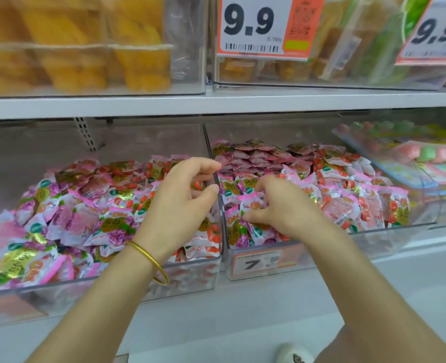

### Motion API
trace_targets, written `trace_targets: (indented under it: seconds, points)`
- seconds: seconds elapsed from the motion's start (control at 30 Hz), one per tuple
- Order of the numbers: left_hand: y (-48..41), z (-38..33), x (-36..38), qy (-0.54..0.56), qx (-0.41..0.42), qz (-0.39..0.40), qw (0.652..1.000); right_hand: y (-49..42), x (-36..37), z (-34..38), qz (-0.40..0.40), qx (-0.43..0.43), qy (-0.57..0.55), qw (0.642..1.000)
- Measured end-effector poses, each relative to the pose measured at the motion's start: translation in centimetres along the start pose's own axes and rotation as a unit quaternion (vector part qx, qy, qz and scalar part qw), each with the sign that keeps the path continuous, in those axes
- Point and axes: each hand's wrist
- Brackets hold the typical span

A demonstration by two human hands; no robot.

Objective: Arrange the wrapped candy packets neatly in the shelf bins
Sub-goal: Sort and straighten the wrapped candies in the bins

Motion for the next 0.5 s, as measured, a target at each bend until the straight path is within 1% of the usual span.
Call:
trace_targets:
  seconds: [0.07,0.13,0.2,0.27,0.33,0.4,0.47,0.5]
  points:
    - [0.0,0.1,0.0,0.003,0.001,0.000,1.000,0.3,-0.3,-0.1,-0.028,-0.025,0.007,0.999]
    - [0.0,0.2,-0.1,0.006,0.004,0.000,1.000,0.7,-0.7,-0.2,-0.020,-0.055,-0.064,0.996]
    - [0.1,0.3,-0.2,0.011,0.007,0.000,1.000,1.0,-0.5,-0.1,0.038,-0.070,-0.113,0.990]
    - [0.2,0.4,-0.4,0.016,0.010,0.000,1.000,1.0,0.6,0.0,0.083,-0.076,-0.092,0.989]
    - [0.1,0.5,-0.7,0.016,0.010,-0.006,1.000,0.5,1.7,0.0,0.077,-0.080,-0.032,0.993]
    - [0.1,0.9,-1.4,0.024,0.003,-0.020,1.000,0.2,2.0,0.0,0.073,-0.078,-0.013,0.994]
    - [0.0,1.4,-2.6,0.032,-0.010,-0.040,0.999,0.3,1.4,-0.2,0.072,-0.073,-0.061,0.993]
    - [-0.1,1.7,-3.2,0.032,-0.019,-0.052,0.998,0.5,0.9,0.0,0.055,-0.070,-0.096,0.991]
Point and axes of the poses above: each hand's wrist, its own y-axis away from the middle knuckle, its own x-axis out of the palm, z = x × y, and after that the axes turned 15 degrees about -y, right-handed
